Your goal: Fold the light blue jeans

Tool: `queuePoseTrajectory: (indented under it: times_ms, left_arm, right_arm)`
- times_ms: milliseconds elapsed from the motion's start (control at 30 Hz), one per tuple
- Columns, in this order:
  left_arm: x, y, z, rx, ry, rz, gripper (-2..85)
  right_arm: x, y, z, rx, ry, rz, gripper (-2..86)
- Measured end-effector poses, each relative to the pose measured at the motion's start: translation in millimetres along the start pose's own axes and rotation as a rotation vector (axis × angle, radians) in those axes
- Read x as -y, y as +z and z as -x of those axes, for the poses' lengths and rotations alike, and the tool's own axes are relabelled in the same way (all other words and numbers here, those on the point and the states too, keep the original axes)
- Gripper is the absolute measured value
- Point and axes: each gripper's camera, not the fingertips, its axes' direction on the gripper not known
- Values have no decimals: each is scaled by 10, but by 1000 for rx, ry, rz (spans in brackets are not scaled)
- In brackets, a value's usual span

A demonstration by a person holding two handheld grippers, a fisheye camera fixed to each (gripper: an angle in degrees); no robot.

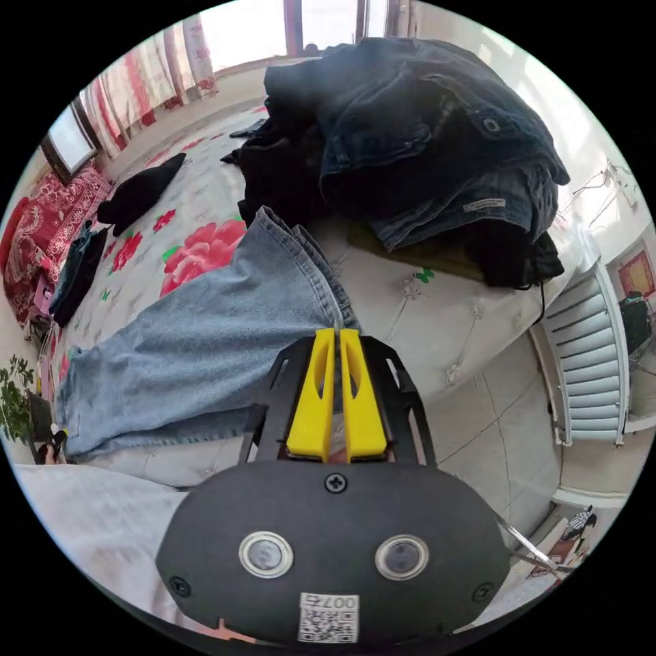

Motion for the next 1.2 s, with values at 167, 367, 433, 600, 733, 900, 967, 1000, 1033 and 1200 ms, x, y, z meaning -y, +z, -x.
queuePoseTrajectory:
  times_ms: [167, 367, 433, 600, 733, 900, 967, 1000, 1033, 1200]
  left_arm:
    - [-26, -20, -29, 40, 117, -36, -5]
    - [19, -449, 416, -97, -1, -59, -9]
    - [-129, -692, 724, -192, -88, -138, -9]
    - [-404, -1049, 1379, -225, -274, -207, -5]
    - [-563, -1276, 1976, -244, -433, -238, 22]
    - [-682, -1372, 2471, -318, -529, -251, 54]
    - [-701, -1361, 2614, -365, -552, -241, 57]
    - [-710, -1363, 2703, -393, -569, -242, 58]
    - [-716, -1380, 2794, -418, -585, -250, 60]
    - [-650, -1458, 3155, -524, -614, -255, 74]
  right_arm:
    - [-281, -269, -393, 50, 124, -41, 17]
    - [-830, -332, -1006, 222, 495, -73, 76]
    - [-1041, -418, -1132, 283, 573, -115, 91]
    - [-1384, -325, -1134, 464, 645, -115, 114]
    - [-1421, -371, -866, 370, 660, -111, 105]
    - [-1456, -426, -534, 187, 667, -12, 40]
    - [-1518, -451, -487, 239, 652, -8, 25]
    - [-1571, -530, -452, 310, 639, -42, 18]
    - [-1592, -589, -419, 359, 621, -70, 16]
    - [-1585, -1567, 858, 701, 86, -254, 8]
